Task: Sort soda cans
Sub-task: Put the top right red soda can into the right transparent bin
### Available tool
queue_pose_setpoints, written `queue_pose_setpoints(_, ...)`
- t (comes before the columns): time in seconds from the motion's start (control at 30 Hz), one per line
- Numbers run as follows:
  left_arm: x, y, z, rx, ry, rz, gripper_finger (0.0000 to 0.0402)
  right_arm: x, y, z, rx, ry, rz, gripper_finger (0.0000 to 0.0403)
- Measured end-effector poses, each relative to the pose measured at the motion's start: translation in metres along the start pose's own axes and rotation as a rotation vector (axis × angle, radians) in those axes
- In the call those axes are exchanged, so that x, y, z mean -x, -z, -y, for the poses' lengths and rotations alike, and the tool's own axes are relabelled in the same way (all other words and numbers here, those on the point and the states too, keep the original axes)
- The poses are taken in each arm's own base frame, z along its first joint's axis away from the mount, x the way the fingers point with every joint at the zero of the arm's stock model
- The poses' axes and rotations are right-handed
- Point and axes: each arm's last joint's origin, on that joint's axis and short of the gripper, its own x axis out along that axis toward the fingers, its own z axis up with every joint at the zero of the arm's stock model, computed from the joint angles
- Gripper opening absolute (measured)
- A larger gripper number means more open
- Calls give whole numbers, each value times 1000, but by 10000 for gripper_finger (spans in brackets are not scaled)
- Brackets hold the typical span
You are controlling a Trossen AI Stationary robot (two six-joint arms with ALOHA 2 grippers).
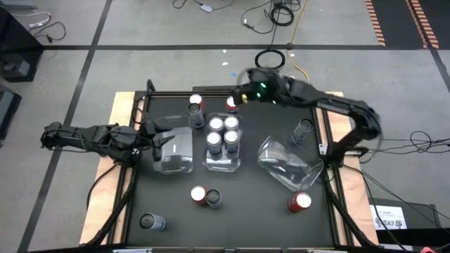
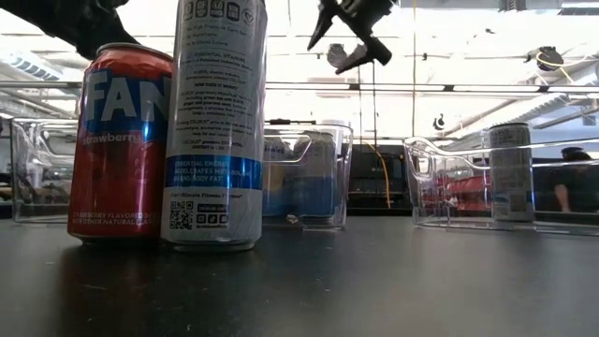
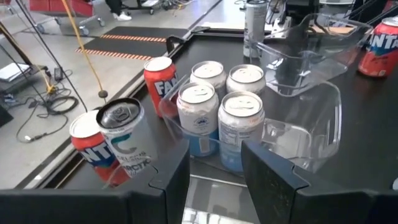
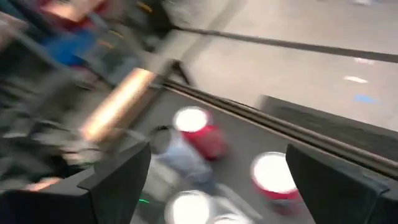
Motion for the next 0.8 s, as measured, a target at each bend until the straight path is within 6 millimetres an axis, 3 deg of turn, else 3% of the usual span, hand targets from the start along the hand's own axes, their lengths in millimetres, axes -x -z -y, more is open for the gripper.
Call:
queue_pose_setpoints(0.13,0,0,1,1,15,-1,155,-20,-29,-4,-7,162,-103,368)
queue_pose_setpoints(0.27,0,0,1,3,28,-3,155,-57,-40,6,-27,301,-232,368)
queue_pose_setpoints(0.5,0,1,2,2,58,-7,155,-122,-15,32,-96,438,-487,368)
queue_pose_setpoints(0.67,0,2,2,-5,81,-25,155,-151,4,37,-59,454,-536,368)
queue_pose_setpoints(0.8,0,3,3,-7,92,-30,155,-164,10,39,-74,450,-545,368)
